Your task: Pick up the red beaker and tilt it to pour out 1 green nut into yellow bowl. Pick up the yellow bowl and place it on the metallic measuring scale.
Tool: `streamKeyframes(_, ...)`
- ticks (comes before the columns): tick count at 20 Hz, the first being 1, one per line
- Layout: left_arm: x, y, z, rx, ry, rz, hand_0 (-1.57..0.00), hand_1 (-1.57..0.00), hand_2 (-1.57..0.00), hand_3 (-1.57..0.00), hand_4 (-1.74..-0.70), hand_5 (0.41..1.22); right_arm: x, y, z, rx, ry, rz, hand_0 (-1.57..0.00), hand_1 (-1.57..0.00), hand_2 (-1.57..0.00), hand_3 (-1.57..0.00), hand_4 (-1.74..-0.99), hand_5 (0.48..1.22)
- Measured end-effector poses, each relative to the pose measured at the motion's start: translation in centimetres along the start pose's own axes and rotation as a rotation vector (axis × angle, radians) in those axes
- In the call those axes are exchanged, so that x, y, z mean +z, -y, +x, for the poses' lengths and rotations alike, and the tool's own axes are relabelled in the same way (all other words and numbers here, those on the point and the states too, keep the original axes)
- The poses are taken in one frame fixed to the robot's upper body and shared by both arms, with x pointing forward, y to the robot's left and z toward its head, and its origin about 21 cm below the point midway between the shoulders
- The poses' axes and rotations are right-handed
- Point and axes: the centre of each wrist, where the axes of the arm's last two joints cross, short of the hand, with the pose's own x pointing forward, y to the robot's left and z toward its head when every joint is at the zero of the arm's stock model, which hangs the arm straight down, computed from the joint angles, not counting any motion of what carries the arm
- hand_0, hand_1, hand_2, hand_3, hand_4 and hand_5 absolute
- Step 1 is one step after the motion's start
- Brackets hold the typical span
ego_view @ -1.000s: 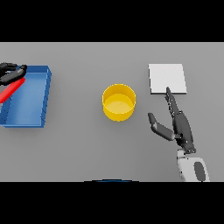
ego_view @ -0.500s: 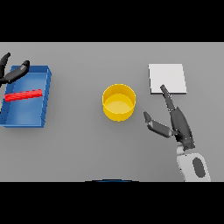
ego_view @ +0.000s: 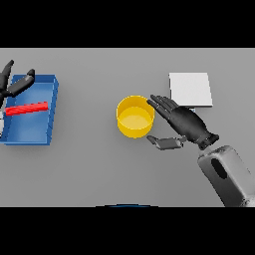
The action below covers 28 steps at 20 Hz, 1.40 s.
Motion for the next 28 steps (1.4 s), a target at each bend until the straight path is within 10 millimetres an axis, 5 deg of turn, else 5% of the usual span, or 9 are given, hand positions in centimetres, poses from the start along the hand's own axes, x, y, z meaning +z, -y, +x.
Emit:
streamKeyframes(13, -0.1, -0.5, -0.5, -0.002, -0.006, -0.014, 0.00, 0.00, 0.00, 0.00, -0.81, 0.701, -7.3, -0.4, 1.1, 0.318, 0.155, 0.391, 0.00, 0.00, 0.00, 0.00, -1.159, 0.663)
streamKeyframes(22, -0.3, -0.7, -0.8, -0.028, 0.001, -0.014, 0.00, 0.00, 0.00, 0.00, -0.79, 0.708, -9.6, -1.7, 1.4, 0.395, 0.123, 0.551, 0.00, 0.00, 0.00, -0.01, -1.188, 0.693)
streamKeyframes(26, -0.4, -1.1, -0.5, -0.032, -0.007, -0.014, 0.00, 0.00, 0.00, 0.00, -0.79, 0.712, -10.2, -1.9, 1.5, 0.402, 0.096, 0.561, -0.05, -0.06, -0.09, -0.13, -1.261, 0.809)
streamKeyframes(28, -0.5, -1.3, -0.8, -0.032, -0.009, -0.015, 0.00, 0.00, 0.00, 0.00, -0.79, 0.710, -9.9, -2.2, 1.3, 0.394, 0.124, 0.570, -0.45, -0.41, -0.35, -0.32, -1.363, 0.957)
